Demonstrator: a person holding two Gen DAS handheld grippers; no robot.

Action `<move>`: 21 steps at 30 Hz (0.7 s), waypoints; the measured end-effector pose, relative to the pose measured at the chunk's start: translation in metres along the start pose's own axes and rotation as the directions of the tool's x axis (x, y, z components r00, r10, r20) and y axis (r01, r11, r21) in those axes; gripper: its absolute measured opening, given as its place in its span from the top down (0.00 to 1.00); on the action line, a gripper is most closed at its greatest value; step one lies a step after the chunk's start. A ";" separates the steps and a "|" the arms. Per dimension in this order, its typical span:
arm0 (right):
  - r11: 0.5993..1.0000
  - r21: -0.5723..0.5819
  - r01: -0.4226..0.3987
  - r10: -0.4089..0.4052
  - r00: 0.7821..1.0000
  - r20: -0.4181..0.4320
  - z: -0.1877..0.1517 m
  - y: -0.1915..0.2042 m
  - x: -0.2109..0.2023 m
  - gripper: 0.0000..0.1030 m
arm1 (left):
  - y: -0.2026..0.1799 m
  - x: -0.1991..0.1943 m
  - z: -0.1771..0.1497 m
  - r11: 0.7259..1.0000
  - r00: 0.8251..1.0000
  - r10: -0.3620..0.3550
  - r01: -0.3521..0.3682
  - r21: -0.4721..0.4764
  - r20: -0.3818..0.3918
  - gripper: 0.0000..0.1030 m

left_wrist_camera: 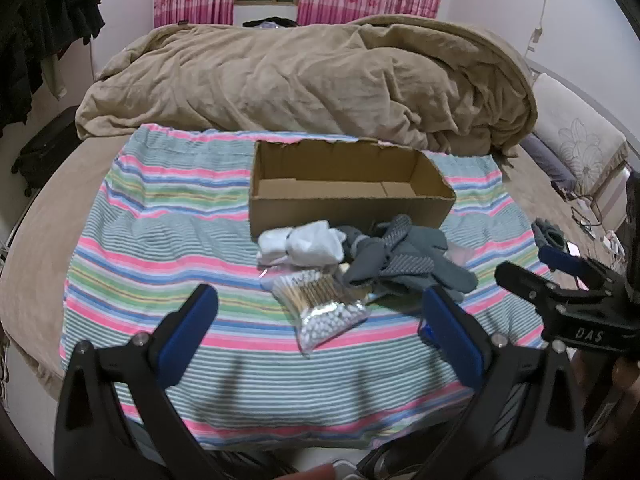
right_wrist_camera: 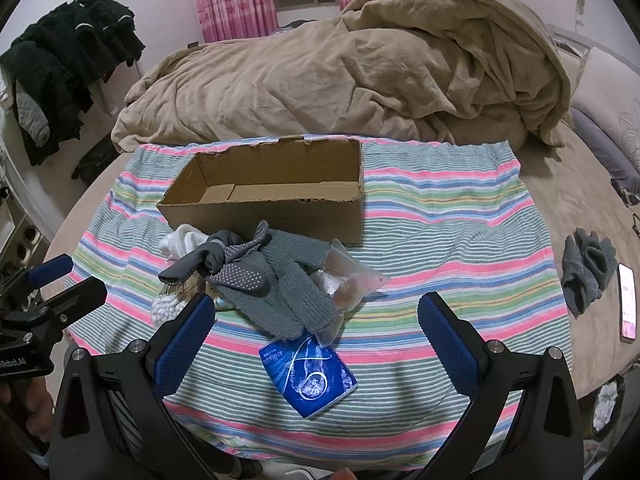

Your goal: Organize objects

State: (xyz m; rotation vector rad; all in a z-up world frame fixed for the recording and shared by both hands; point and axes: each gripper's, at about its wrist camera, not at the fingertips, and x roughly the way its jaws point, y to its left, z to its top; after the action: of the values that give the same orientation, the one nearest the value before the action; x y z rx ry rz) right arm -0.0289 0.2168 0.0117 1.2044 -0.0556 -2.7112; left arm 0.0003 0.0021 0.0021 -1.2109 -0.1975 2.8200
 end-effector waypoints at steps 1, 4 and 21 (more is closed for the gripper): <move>1.000 0.000 0.000 0.000 1.000 0.000 0.000 0.000 0.000 0.00 | 0.000 0.000 0.000 1.000 1.000 -0.001 0.001 0.000 0.000 0.00; 1.000 0.000 0.000 0.000 1.000 -0.001 0.000 0.000 0.000 0.00 | -0.001 -0.001 0.001 1.000 1.000 -0.004 0.004 -0.001 -0.003 0.00; 1.000 0.002 -0.001 0.001 1.000 -0.002 0.000 -0.001 0.000 0.00 | -0.003 -0.002 0.004 0.999 0.999 -0.047 0.048 0.025 -0.010 0.00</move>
State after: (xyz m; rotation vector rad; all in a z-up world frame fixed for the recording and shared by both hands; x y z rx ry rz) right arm -0.0293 0.2173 0.0114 1.2079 -0.0578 -2.7097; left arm -0.0008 0.0047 0.0068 -1.1975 -0.1875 2.7676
